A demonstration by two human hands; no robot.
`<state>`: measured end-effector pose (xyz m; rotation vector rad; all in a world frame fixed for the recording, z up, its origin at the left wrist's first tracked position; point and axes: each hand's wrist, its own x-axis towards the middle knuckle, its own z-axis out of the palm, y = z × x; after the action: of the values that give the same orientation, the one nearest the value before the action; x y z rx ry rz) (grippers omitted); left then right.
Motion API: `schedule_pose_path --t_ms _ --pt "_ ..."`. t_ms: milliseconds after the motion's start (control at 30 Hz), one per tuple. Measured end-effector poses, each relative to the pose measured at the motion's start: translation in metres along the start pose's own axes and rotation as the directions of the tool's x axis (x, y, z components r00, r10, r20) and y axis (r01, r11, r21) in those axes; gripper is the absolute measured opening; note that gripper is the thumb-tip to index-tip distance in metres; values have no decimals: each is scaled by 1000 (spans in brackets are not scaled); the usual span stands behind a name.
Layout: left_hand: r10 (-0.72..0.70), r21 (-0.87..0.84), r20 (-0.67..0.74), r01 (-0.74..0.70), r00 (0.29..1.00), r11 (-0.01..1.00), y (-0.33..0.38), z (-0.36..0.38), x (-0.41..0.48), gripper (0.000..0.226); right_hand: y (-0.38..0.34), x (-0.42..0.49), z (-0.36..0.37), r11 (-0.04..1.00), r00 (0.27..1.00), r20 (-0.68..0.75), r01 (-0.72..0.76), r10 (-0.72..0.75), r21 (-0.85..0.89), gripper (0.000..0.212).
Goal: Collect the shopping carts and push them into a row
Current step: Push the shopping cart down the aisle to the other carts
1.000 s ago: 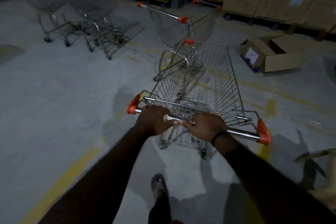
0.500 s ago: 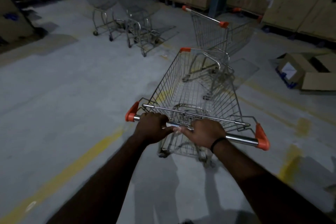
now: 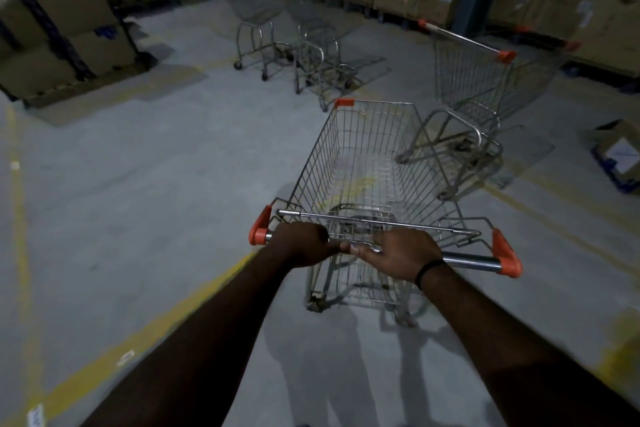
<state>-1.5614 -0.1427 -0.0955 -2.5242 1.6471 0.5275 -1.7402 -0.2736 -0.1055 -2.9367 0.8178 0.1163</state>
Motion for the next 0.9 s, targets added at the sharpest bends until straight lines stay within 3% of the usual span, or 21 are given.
schedule_pose_path --t_ms 300,467,833,900 --pt "-112 -92 0 111 994 990 -68 3 -32 84 -61 41 3 995 995 -6 101 -101 -18 108" --pt "-201 -105 -43 196 979 975 -102 3 -38 84 -89 76 -3 983 984 20 179 -179 -28 88" --pt "-426 -98 -185 414 886 905 -172 -8 -8 81 -120 200 -4 934 935 -14 355 -354 41 96" --pt "-472 -116 -186 458 862 882 -185 -13 3 78 -123 224 -7 947 947 -21 322 -322 -5 109"
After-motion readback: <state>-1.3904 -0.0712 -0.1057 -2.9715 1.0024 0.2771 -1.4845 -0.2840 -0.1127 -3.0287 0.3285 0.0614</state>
